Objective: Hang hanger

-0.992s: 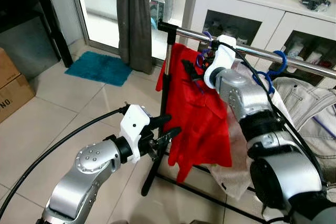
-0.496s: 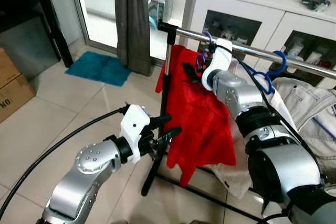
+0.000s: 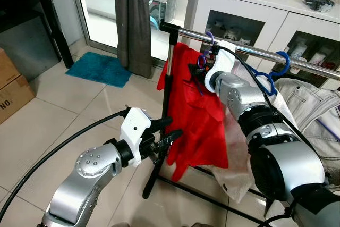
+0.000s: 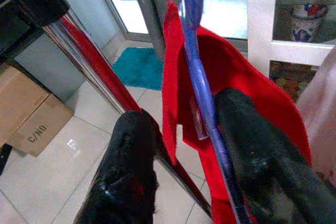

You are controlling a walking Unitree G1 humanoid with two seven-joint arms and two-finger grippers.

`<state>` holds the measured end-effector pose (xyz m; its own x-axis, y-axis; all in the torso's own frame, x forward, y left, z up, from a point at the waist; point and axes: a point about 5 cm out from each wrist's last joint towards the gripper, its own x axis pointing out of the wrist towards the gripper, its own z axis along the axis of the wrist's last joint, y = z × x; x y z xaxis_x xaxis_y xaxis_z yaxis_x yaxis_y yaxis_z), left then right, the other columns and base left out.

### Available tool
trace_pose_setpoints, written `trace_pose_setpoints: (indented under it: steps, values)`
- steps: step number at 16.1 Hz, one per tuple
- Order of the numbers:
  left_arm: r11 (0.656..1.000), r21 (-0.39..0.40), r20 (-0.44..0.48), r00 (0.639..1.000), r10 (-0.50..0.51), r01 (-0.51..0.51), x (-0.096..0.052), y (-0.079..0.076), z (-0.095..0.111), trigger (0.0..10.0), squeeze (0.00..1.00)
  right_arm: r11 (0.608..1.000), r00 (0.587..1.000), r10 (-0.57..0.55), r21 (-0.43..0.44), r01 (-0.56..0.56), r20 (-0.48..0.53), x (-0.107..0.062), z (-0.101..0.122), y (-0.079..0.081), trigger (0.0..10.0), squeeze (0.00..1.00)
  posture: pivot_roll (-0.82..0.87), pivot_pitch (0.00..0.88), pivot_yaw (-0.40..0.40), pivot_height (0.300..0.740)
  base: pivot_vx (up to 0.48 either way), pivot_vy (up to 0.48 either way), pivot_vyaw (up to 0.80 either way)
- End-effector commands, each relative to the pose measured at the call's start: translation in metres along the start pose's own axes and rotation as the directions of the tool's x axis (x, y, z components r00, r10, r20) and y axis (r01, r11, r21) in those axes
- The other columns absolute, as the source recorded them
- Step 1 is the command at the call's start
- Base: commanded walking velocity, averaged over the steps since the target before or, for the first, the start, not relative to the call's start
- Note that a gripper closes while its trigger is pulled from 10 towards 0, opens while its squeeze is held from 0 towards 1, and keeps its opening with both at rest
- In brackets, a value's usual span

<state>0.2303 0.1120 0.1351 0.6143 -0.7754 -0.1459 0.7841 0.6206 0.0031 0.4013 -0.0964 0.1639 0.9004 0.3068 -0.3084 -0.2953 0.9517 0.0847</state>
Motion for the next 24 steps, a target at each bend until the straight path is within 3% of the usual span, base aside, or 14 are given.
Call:
trace_pose_setpoints:
  steps: [1,16,19,21,24]
  values:
    - [1.0,0.021,0.014,1.0,-0.01,0.01,0.001,-0.003,0.005,10.0,0.0,1.0,1.0,-0.004,-0.013,0.004,0.026,0.0,0.01,-0.002,0.2,0.0,0.05,0.0,-0.109,0.74,0.0,0.0,0.0]
    - [0.999,0.032,0.007,1.0,0.001,-0.001,0.003,0.0,0.004,10.0,0.0,0.998,0.999,-0.039,-0.052,0.039,0.005,-0.002,0.007,-0.012,0.0,0.0,0.04,0.0,-0.098,0.74,0.0,0.0,0.0]
    - [0.993,0.064,0.029,0.995,0.1,-0.101,0.007,0.009,0.006,10.0,0.0,0.997,0.998,-0.02,-0.068,0.024,0.055,-0.005,0.013,-0.014,0.0,0.0,0.03,0.0,-0.1,0.74,0.0,0.0,0.0]
    - [0.964,0.038,0.055,0.964,0.262,-0.264,0.007,0.023,0.011,10.0,0.0,0.995,0.989,-0.002,-0.099,0.017,0.146,-0.017,0.027,-0.021,0.0,0.0,0.02,0.0,-0.1,0.74,0.0,0.0,0.0]
    - [0.958,0.035,0.064,0.957,0.282,-0.285,0.005,0.023,0.011,10.0,0.0,0.996,0.977,0.065,-0.075,-0.05,0.203,-0.037,0.027,-0.022,0.0,0.0,0.01,0.0,-0.094,0.74,0.0,0.0,0.0]
